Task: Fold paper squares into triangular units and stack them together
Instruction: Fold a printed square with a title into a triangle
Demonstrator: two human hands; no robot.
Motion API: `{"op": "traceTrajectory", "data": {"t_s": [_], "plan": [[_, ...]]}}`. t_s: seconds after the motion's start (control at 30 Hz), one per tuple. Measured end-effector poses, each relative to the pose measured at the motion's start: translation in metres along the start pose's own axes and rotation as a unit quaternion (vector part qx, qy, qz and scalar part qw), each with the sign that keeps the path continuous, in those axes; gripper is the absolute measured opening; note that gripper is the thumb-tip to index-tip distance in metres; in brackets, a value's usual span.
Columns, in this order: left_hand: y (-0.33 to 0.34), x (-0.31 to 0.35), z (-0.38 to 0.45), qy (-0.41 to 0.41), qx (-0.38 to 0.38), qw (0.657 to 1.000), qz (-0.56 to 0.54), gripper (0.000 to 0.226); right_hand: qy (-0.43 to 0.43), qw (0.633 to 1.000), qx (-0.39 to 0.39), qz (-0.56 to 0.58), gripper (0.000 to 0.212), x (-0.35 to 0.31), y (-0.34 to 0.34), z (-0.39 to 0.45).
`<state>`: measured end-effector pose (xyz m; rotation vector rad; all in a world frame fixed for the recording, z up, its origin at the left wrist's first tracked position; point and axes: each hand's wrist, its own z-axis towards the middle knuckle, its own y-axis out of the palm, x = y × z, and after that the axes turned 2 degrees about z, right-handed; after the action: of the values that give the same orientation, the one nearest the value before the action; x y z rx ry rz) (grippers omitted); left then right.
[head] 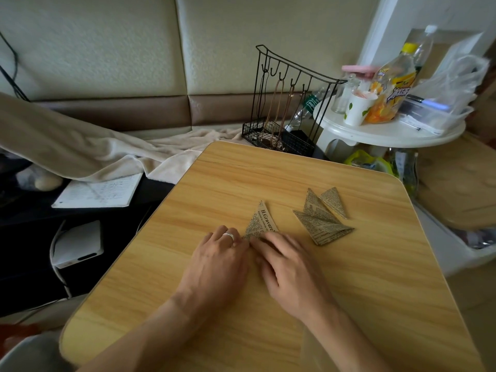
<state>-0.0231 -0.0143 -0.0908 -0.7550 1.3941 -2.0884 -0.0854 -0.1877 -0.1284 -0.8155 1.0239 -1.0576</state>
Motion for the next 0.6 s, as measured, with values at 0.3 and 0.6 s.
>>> {"op": "traceTrajectory", "data": {"t_s": [0.3,0.6], "plan": [[0.0000,-0.0056,-0.0013,-0.010,0.038,0.999,-0.026,0.017,0.082,0.991,0.049,-0.089,0.042,0.0060,-0.0030,-0.0026],[0.0034,-0.0076,-0.0063,-0.021,0.035,0.998,-0.053,0.018,0.080,0.990,0.037,-0.109,0.038,0.0005,-0.0045,-0.0016]]}}
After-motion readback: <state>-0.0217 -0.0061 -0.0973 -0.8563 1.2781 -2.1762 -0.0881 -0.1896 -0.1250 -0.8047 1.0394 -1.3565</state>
